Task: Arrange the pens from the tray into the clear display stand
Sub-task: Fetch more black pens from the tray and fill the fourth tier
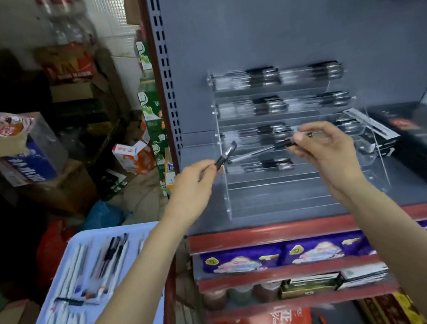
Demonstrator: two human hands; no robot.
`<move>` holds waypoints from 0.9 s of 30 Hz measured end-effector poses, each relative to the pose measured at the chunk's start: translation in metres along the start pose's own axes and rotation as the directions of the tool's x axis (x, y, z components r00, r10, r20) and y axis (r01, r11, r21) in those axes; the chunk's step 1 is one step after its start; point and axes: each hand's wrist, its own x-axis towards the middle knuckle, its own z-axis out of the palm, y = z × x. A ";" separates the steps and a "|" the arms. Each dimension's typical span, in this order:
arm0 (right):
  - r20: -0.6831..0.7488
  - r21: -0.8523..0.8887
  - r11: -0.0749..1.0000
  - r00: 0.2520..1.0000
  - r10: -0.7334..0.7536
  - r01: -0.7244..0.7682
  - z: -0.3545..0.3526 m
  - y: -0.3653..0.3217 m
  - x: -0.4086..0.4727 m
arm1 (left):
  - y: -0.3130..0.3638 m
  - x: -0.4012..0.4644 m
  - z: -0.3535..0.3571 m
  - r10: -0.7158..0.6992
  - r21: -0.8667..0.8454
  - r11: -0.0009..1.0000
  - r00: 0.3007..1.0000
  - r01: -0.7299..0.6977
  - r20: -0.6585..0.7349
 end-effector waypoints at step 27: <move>0.337 -0.624 0.751 0.941 0.009 0.216 -0.035 0.023 0.043 | 0.033 0.015 0.034 0.060 0.097 0.993 0.998 -0.061 0.011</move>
